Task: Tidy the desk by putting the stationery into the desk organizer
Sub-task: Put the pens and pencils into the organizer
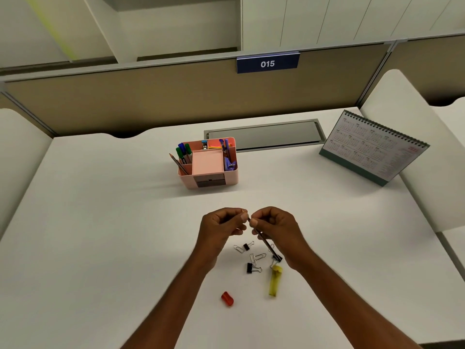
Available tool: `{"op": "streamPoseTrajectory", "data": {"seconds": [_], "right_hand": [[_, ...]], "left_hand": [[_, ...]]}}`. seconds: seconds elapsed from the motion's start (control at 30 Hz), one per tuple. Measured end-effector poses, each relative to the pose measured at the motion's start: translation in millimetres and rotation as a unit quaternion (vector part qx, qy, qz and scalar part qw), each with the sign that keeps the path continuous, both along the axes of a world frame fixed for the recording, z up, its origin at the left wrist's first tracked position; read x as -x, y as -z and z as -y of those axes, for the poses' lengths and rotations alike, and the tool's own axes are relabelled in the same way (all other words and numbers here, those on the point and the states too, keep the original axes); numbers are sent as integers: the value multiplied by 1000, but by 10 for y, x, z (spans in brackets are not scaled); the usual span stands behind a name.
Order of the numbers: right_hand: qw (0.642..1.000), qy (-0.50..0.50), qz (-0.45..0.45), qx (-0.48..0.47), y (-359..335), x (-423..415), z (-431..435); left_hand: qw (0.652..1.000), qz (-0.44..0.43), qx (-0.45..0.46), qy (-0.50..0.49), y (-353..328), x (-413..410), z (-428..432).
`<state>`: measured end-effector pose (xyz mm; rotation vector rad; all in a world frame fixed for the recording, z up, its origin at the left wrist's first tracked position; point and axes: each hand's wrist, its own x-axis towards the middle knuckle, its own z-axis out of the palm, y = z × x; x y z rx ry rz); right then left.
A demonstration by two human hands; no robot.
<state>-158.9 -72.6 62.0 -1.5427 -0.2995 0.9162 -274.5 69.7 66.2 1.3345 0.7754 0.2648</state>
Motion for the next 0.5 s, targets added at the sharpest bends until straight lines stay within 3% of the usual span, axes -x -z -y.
{"op": "streamPoseTrajectory", "data": {"seconds": [0.27, 0.5], "right_hand": [[997, 9, 30, 66, 173, 54, 158], [995, 15, 30, 95, 259, -7, 467]], "left_hand": [[988, 39, -12, -152, -146, 97, -415], [941, 45, -189, -277, -377, 113, -1276]]}}
